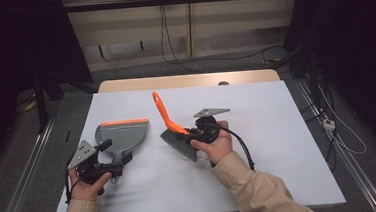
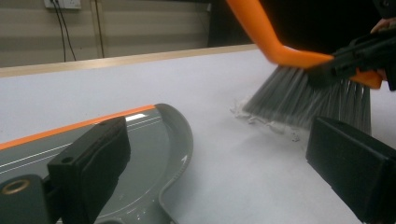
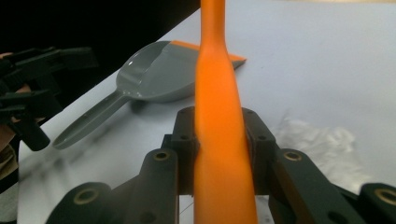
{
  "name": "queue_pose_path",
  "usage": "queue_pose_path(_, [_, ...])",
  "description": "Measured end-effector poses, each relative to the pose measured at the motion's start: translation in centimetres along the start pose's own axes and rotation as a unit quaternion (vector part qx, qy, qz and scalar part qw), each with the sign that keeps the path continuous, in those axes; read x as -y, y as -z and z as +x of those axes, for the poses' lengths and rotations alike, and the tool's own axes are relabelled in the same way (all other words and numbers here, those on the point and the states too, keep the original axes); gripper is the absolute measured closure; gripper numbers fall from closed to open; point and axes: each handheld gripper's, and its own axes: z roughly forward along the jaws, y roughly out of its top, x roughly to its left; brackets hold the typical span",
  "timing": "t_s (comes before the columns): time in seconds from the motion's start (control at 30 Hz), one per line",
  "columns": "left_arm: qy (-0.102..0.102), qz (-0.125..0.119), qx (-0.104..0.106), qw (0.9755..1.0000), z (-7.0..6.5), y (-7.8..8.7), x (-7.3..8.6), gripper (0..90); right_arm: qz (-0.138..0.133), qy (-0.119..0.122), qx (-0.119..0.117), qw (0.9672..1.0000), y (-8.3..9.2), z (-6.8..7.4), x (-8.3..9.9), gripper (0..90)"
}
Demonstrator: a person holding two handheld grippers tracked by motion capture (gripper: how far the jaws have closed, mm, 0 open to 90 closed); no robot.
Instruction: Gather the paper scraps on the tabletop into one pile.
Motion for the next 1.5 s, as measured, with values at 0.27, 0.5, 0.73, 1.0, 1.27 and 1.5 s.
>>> queue_pose_path(0.27, [0.001,-0.001,0.000,1.0000,0.0,0.1,0.0,6.1,0.037,0.003,-0.025,0.9990,-2.4,1.0,2.0,71.7])
queue_pose_path(0.5, [0.003,-0.003,0.000,1.0000,0.1,0.1,0.0,6.1,0.041,0.025,0.019,0.9987,-1.8,-1.0,1.5,71.7])
queue_pose_path(0.73, [0.002,-0.003,-0.001,1.0000,0.1,0.1,0.0,6.3,0.011,0.013,0.037,0.9992,-0.5,-2.6,0.0,71.7])
queue_pose_path(1.0, [0.002,-0.004,0.000,1.0000,0.0,0.1,0.0,6.3,-0.042,-0.006,0.009,0.9991,1.9,-2.2,-2.2,71.7])
queue_pose_path(1.27, [0.003,-0.003,0.000,1.0000,0.0,0.1,0.0,6.3,-0.069,-0.012,0.027,0.9972,4.0,-3.4,-3.7,71.7])
queue_pose_path(1.5, [0.002,-0.002,-0.001,1.0000,0.0,0.1,0.0,6.3,-0.069,-0.015,0.060,0.9957,4.9,-5.3,-4.1,71.7])
